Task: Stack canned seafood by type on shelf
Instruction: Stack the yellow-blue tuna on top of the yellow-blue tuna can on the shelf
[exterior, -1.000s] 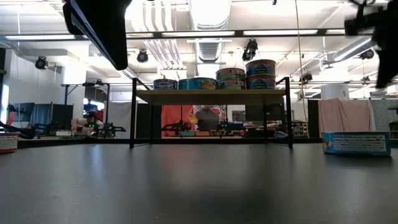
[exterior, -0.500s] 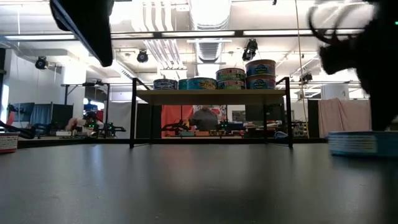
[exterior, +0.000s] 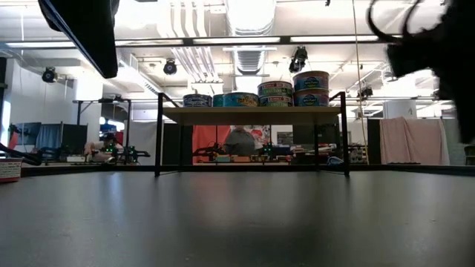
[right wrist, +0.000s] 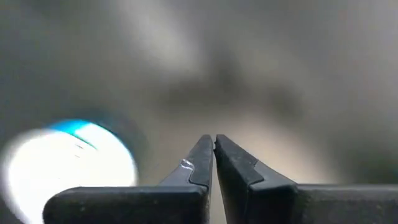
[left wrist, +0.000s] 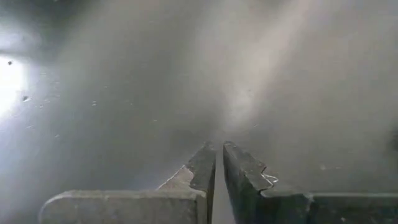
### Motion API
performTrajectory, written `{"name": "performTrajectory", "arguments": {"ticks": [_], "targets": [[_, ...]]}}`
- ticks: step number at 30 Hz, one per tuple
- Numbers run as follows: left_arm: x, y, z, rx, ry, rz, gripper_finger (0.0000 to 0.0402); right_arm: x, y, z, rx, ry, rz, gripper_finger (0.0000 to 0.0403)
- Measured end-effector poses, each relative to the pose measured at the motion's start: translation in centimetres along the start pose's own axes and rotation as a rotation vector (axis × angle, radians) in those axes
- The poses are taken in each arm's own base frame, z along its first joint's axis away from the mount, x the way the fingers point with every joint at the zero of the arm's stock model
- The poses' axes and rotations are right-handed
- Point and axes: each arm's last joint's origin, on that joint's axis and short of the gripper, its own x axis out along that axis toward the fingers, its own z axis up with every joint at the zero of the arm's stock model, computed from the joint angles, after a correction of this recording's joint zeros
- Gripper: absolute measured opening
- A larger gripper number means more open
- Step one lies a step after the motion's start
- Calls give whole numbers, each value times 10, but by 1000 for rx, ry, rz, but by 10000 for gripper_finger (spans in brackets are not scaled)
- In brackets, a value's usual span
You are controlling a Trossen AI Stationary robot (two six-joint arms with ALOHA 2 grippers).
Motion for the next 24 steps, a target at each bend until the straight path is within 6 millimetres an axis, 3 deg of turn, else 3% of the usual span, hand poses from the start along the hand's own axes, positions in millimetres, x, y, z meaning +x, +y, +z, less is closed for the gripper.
{"name": "performTrajectory", "arguments": {"ticks": [7, 12, 17, 19, 24], "targets": [[-5, -19, -7, 41, -80, -126, 67, 6, 13, -44, -83, 147, -16, 13], [4, -20, -10, 93, -80, -96, 125, 31, 27, -66, -110, 182, -50, 13], [16, -21, -11, 158, -67, -59, 184, 63, 56, -64, -118, 249, 102, 13], [21, -21, -13, 179, -54, -36, 207, 60, 82, -57, -138, 207, 229, 13], [28, -21, -16, 216, -29, -7, 259, 37, 109, -41, -155, -14, 229, 13]]}}
